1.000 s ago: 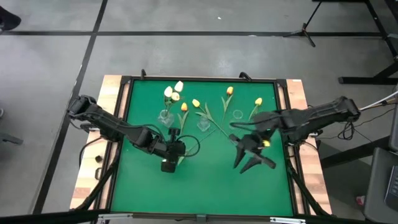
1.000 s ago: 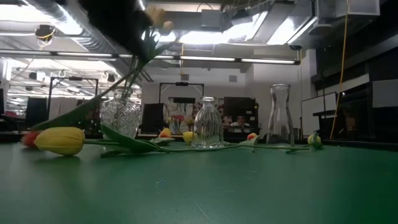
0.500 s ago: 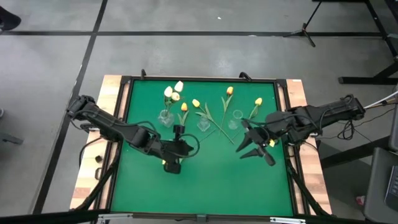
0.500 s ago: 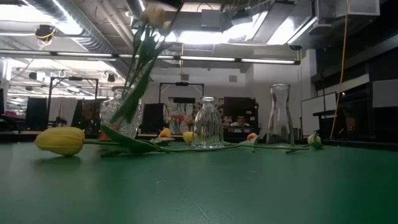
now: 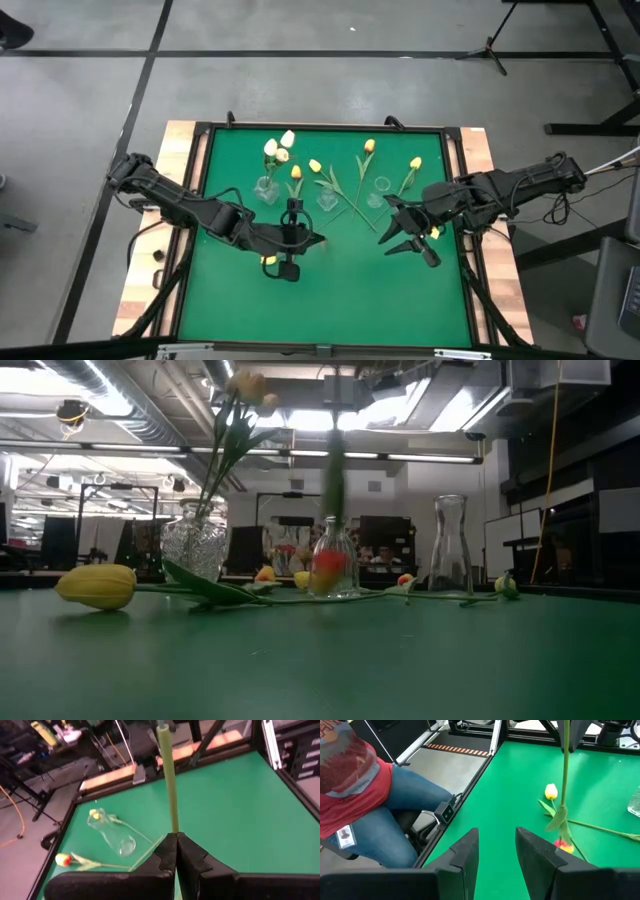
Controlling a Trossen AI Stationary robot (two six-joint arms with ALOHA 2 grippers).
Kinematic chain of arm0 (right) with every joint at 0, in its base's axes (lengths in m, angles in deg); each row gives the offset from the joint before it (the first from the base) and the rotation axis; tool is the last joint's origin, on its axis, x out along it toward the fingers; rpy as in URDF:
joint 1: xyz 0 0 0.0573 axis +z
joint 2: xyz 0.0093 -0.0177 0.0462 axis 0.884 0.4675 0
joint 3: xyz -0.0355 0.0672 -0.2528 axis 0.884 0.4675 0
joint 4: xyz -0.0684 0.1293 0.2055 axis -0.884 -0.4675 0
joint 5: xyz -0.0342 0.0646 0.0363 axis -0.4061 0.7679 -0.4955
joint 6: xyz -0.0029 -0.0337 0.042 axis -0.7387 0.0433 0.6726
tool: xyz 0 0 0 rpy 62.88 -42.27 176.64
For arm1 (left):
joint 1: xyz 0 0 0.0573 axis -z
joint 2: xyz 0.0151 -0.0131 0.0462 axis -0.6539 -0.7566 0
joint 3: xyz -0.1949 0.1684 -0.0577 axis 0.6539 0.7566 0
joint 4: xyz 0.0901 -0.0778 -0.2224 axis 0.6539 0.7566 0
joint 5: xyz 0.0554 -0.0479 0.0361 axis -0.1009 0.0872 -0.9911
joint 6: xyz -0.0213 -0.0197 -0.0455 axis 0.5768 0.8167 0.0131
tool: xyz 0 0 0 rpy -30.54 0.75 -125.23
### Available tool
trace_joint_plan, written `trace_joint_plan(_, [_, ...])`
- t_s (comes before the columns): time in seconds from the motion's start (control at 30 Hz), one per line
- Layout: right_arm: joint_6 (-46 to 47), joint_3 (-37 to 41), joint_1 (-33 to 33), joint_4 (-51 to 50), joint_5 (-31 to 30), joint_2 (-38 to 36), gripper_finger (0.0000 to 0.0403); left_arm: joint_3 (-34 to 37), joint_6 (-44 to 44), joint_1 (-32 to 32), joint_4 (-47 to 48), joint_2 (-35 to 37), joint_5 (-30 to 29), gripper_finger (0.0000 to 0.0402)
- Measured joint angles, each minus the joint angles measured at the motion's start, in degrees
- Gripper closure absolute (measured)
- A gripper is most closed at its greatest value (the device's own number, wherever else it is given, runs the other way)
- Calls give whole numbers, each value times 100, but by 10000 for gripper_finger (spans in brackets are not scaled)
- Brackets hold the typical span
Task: Sort flowers into vase by color
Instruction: Put the left yellow with orange flower into the center transparent vase
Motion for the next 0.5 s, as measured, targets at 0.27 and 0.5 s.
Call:
trace_joint_plan(0.27, [152,-4,-4,33,-296,485,275,0,-163,0,-465,-1,-250,401])
trace_joint_plan(0.5, [60,-4,-4,397,218,1163,275,2,-163,0,-577,-2,-266,401])
